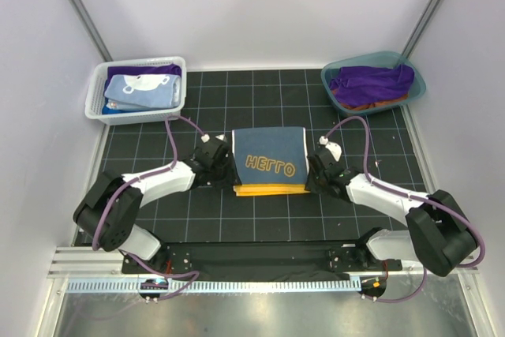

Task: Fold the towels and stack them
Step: Fold the towel

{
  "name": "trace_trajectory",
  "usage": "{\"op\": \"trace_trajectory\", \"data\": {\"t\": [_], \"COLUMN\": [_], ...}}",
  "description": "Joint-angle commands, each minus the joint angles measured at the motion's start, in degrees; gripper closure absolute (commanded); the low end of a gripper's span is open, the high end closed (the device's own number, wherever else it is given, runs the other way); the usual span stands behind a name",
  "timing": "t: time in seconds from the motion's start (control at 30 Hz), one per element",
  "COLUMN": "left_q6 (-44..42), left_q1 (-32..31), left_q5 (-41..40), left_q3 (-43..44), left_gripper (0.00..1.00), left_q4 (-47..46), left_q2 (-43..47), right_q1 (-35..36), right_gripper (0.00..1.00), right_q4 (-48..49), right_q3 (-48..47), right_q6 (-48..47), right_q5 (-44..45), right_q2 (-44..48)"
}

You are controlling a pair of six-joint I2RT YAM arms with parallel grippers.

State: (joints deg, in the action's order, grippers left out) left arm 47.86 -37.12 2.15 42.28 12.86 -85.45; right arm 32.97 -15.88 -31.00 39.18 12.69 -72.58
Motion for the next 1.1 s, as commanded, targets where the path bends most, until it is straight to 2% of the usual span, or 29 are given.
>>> {"op": "trace_trajectory", "data": {"t": [0.0,0.4,0.53,0.63,0.77,0.83,1.07], "left_q6": [0.31,0.75,0.75,0.83,0.75,0.66,0.66], "left_q1": [-0.41,-1.02,-1.02,-1.11,-1.11,-1.11,-1.11], "left_q5": [-0.92,-0.48,-0.4,-0.31,-0.13,-0.04,0.31], "left_q3": [-0.18,-0.36,-0.36,-0.36,-0.45,-0.62,-0.71], "left_gripper": [0.58,0.74,0.86,0.89,0.88,0.8,0.73], "left_q4": [-0.03,-1.52,-1.61,-1.44,-1.52,-1.44,-1.44], "left_q2": [0.46,-1.3,-1.12,-0.86,-0.51,-0.25,0.11], "right_q1": [0.78,2.36,2.62,3.06,3.76,4.29,5.08], "right_gripper": [0.65,0.64,0.62,0.62,0.62,0.62,0.65], "right_q4": [-1.0,-4.51,-5.04,-5.21,-4.78,-4.43,-3.28], "right_q3": [-1.95,-3.62,-3.89,-3.98,-3.98,-3.71,-3.71], "right_q6": [0.55,0.81,0.9,1.08,1.6,1.95,2.66], "right_q5": [2.34,5.77,5.94,5.68,5.59,5.68,6.03], "right_q2": [1.47,3.23,3.84,3.5,2.44,2.09,-0.9]}}
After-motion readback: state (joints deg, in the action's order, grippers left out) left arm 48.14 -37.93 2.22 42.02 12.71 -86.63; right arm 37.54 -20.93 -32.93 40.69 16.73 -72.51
